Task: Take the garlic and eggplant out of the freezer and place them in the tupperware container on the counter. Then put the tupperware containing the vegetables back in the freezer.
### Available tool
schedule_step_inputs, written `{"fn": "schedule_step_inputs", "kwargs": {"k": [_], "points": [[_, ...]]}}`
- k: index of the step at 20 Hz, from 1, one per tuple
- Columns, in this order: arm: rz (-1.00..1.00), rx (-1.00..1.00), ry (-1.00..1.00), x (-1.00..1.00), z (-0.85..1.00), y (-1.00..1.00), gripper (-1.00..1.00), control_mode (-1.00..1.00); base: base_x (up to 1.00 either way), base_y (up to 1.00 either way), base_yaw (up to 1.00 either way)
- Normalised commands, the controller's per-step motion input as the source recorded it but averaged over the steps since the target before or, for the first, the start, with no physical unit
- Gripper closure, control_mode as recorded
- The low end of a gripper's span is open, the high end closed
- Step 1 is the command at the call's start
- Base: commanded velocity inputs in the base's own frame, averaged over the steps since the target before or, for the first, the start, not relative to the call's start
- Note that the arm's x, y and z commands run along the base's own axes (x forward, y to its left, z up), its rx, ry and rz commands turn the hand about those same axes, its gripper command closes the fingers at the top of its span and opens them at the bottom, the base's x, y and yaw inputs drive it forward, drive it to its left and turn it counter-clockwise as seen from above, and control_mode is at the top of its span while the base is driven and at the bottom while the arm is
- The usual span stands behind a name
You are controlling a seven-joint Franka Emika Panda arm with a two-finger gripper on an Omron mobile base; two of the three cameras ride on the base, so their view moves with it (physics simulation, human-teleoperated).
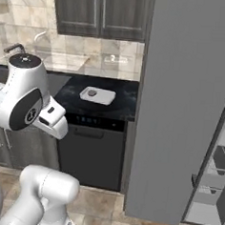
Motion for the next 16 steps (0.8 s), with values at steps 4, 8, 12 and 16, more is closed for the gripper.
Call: {"fn": "schedule_step_inputs", "kwargs": {"k": [4,8,12,16], "points": [[0.0,0.0,0.0,0.0,0.0,0.0,-1.0,1.0,0.26,-0.87,0.02],[0.0,0.0,0.0,0.0,0.0,0.0,-1.0,1.0,0.39,-0.79,0.06],[0.0,0.0,0.0,0.0,0.0,0.0,-1.0,1.0,0.24,-0.66,0.06],[0.0,0.0,0.0,0.0,0.0,0.0,-1.0,1.0,0.32,-0.51,0.03]]}}
